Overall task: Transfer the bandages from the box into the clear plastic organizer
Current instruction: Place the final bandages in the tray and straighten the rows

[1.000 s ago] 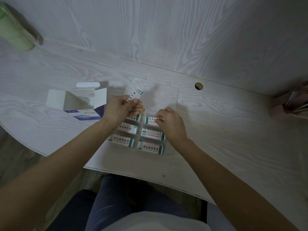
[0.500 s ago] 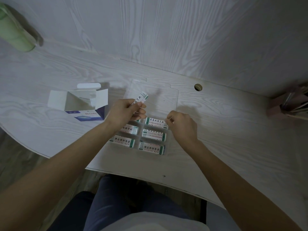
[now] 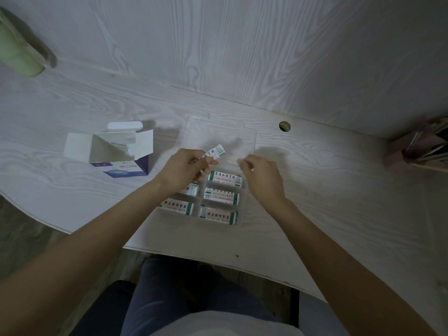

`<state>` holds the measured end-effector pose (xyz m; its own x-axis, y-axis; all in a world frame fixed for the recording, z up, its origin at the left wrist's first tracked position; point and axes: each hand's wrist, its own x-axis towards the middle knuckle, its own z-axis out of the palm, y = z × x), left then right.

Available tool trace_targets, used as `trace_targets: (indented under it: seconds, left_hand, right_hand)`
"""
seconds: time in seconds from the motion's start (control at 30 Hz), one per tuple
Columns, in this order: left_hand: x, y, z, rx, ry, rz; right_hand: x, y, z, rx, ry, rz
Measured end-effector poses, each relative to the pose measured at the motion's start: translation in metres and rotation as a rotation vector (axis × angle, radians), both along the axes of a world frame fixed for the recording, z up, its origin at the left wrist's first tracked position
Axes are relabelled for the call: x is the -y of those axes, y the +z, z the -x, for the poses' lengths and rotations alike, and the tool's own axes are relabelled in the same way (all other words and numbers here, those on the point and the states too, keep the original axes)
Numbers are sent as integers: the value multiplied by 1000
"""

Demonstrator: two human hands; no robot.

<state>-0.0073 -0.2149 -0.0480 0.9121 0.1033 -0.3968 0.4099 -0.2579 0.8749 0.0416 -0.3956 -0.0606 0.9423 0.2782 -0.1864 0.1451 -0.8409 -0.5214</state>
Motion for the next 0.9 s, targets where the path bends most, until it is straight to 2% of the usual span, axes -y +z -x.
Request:
trace_targets:
  seconds: [0.1, 0.2, 0.3, 0.4, 0.53, 0.6, 0.9]
  left_hand:
    - [4, -3, -5, -6, -100, -63]
    - [10, -1, -10, -19, -228, -133]
    - [13, -4, -15, -9, -198, -170]
    - [14, -7, -19, 31, -159, -326]
    - [17, -17, -21, 49, -320, -654]
    - [18, -21, -21, 38, -371, -750]
    - [20, -22, -22, 7, -480, -932]
  right_hand:
    - [-3, 15, -7, -278, -106, -503]
    - [-3, 16, -11, -301, -38, -634]
    - [1, 3, -14, -236, -61, -565]
    - [8, -7, -12, -198, -115, -472]
    - [8, -18, -5, -114, -107, -304]
    - [6, -21, -1, -98, -97, -187]
    - [0, -24, 1, -22, 125, 174]
